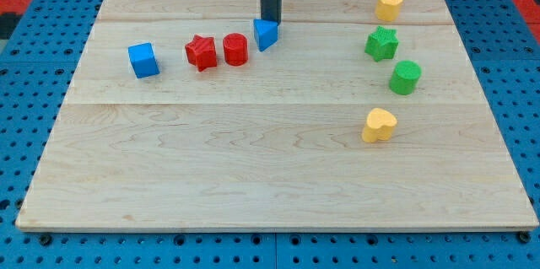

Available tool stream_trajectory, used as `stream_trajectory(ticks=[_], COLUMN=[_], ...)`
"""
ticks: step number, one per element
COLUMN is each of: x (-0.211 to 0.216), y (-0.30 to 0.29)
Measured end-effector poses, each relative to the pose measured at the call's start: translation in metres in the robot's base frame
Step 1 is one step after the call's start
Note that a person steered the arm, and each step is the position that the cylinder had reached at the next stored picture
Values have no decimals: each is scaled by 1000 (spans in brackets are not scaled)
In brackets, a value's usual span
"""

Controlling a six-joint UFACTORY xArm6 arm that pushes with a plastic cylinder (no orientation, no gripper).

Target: Push the blue triangle closer to the red circle

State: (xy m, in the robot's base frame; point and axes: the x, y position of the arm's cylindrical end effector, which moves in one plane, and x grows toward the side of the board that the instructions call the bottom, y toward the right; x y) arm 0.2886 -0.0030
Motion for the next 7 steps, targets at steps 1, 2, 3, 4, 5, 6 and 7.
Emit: stream_trajectory(ticks=[1,2,3,4,5,6,7], x=[16,19,-12,-7,8,20,20], y=[11,13,12,1,-7,-7,-2])
